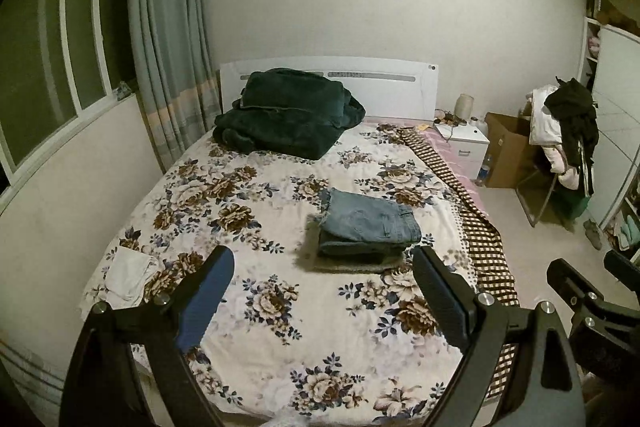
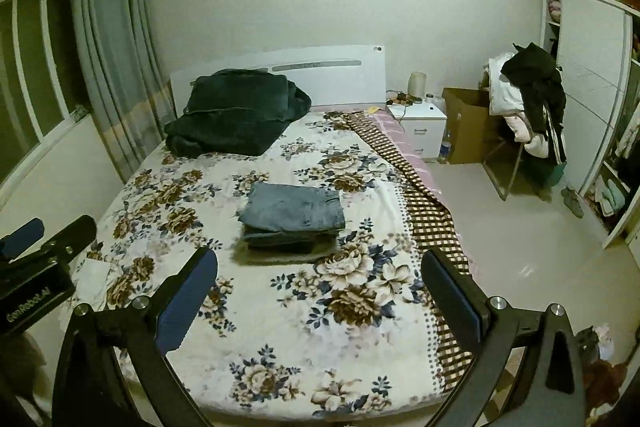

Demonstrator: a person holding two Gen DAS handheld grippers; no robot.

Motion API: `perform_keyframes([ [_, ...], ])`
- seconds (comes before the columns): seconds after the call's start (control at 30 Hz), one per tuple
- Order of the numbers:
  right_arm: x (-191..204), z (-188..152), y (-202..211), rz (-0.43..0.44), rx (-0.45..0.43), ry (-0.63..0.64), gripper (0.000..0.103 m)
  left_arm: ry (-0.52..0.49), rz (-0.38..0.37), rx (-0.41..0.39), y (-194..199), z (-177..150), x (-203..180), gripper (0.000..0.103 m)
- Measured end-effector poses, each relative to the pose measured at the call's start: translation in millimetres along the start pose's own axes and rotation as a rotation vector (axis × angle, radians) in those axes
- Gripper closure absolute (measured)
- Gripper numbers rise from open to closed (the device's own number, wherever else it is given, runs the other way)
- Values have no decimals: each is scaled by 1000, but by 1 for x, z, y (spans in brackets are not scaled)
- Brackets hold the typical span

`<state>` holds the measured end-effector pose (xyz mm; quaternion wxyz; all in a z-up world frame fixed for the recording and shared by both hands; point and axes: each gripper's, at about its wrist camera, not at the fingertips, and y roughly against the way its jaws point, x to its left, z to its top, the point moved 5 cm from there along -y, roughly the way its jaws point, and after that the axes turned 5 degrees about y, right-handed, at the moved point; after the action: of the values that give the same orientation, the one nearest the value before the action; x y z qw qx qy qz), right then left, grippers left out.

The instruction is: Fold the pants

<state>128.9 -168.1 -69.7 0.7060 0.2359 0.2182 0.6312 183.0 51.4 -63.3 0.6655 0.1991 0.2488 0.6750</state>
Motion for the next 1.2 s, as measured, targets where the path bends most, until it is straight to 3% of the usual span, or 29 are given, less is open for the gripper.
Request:
perform_keyframes([
  [0.1,4,1,10,-1,-8,4,0,-2,3,7,6,-3,0,12],
  [0.17,5,2,16,-6,-17,6,0,-1,11,0,10,-2,1,3],
  [0.23,6,5,18,-10,-21,3,0,5,8,-11,13,0,3,1],
  [1.2,7,22,-22,13,24,18,0,9,30,21,1,5,4,1],
])
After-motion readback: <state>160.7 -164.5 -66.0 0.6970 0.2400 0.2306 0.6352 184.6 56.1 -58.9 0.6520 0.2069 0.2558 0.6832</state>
